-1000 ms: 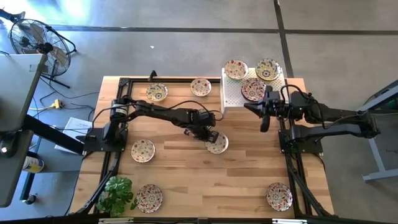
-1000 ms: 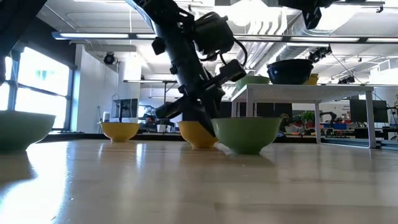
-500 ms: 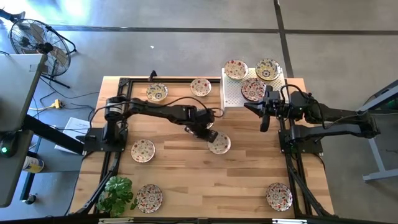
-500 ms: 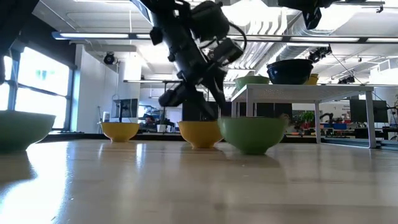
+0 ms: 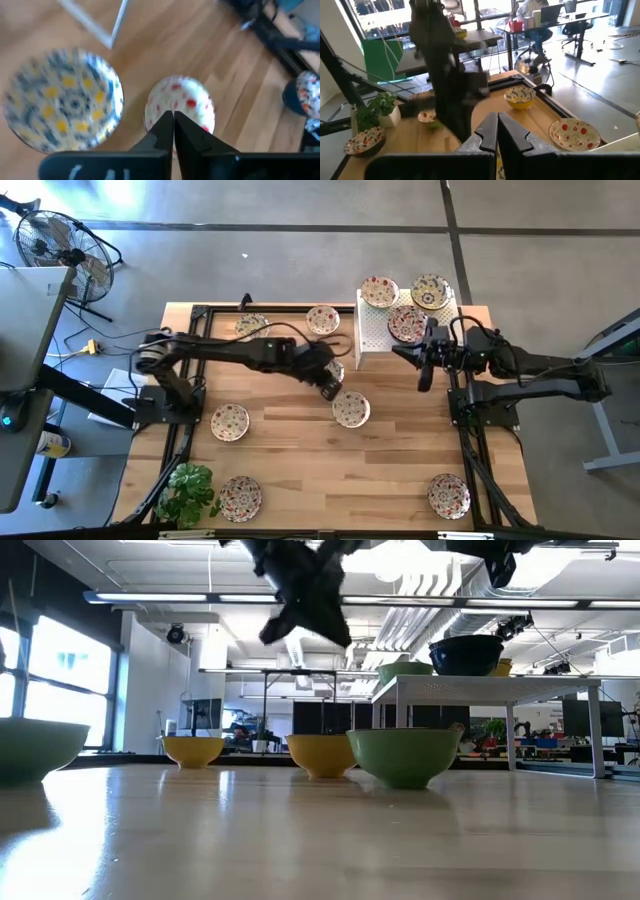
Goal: Pick & Place Mini bowls
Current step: Stack the green patterned bowl on top of the green bowl on the shelf
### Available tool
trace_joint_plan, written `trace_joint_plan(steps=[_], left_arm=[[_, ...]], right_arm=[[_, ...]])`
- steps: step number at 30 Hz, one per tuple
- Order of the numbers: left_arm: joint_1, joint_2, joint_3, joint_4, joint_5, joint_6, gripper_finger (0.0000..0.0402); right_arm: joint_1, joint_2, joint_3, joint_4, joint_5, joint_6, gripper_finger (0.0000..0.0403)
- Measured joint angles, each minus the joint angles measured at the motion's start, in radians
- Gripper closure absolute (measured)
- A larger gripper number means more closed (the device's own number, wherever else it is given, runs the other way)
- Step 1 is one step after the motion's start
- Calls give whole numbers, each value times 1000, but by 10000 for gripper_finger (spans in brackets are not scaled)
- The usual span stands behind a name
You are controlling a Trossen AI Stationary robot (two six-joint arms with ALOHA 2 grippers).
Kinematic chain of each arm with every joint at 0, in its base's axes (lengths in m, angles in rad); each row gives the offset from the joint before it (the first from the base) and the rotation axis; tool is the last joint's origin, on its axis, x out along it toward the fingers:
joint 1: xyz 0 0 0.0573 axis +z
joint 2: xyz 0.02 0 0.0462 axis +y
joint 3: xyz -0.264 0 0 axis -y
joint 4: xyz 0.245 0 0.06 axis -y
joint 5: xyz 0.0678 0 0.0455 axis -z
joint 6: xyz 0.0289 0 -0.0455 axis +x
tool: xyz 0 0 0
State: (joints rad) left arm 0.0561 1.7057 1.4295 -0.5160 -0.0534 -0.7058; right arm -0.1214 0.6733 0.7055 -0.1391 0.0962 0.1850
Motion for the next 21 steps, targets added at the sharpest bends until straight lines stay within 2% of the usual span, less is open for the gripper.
trace_joint_plan(steps=[3, 5, 7, 16, 21], left_arm=[[-5, -81, -51, -11, -70, 62, 388], [-5, -130, -104, 38, -92, 77, 394], [-4, -191, -190, 61, -95, 95, 399], [-4, -495, -621, 448, -90, 145, 400], [10, -680, -774, 494, -91, 220, 401]], right_arm=[[12, 15, 0, -1, 15, 21, 402], [27, 31, 0, -2, 34, 21, 402], [48, 54, 0, 11, 55, 26, 402], [146, 210, 105, -41, 163, 53, 402], [190, 291, 177, -125, 203, 112, 402]])
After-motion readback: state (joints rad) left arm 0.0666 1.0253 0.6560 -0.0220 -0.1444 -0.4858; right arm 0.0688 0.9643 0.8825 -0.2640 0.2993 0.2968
